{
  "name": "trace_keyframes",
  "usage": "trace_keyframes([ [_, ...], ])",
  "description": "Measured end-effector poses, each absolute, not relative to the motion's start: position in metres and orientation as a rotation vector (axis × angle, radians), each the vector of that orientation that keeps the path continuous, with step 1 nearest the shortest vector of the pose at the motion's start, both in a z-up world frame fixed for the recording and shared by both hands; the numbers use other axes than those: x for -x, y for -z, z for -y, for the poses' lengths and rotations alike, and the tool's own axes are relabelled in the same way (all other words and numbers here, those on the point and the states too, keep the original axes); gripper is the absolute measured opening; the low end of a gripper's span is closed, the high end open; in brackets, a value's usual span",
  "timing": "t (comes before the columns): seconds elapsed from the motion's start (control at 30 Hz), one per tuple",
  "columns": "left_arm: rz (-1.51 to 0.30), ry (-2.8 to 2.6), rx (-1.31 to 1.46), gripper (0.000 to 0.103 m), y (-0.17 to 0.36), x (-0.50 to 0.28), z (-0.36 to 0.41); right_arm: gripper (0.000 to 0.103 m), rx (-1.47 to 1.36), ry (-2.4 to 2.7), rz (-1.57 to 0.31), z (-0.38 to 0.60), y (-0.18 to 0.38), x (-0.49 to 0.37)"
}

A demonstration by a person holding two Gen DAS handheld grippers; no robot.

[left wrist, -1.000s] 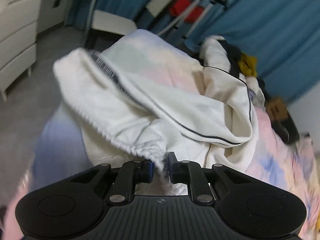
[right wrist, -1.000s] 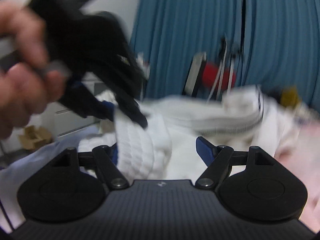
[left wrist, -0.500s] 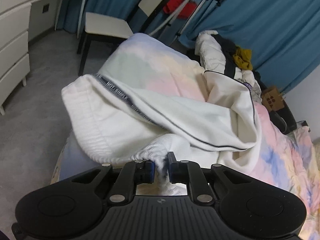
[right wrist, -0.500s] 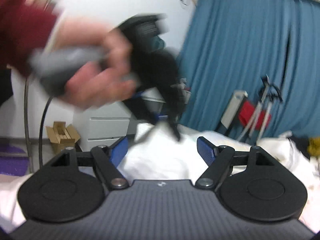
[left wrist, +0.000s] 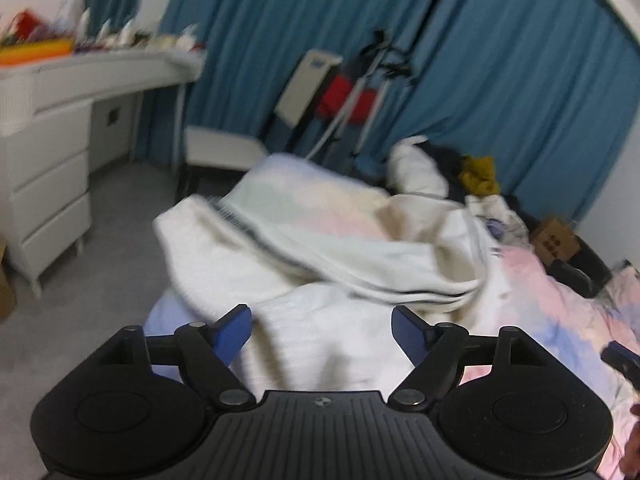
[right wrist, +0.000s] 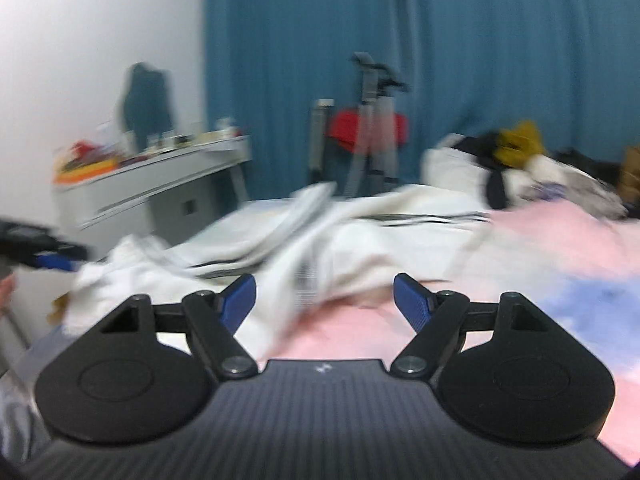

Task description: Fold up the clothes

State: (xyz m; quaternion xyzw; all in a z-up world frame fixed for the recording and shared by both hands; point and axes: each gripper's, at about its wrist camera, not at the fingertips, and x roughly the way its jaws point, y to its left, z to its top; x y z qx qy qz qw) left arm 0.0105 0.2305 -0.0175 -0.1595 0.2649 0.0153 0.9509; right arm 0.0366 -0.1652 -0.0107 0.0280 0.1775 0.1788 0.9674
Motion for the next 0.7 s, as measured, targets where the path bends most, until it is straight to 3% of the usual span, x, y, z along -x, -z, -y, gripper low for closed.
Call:
trace_keyframes([
  [0.13,-0.51,-0.001,0.16,0.081,-0.001,-0.043,-0.172,0.077,-0.231,-0.245,-0.38,0.219,0.016,-0.042],
  [0.4,-0.536,0.144,0.034,0.086,-0.006,-0.215,-0.023,0.077,-0.282,-0.059,-0.431,0.272,0.044,-0.066],
  [0.7,-0.718,0.016,-0.038,0.085,0.053,-0.429,0.055,0.077,-0.338,-0.062,-0.499,0.294,0.089,-0.116],
])
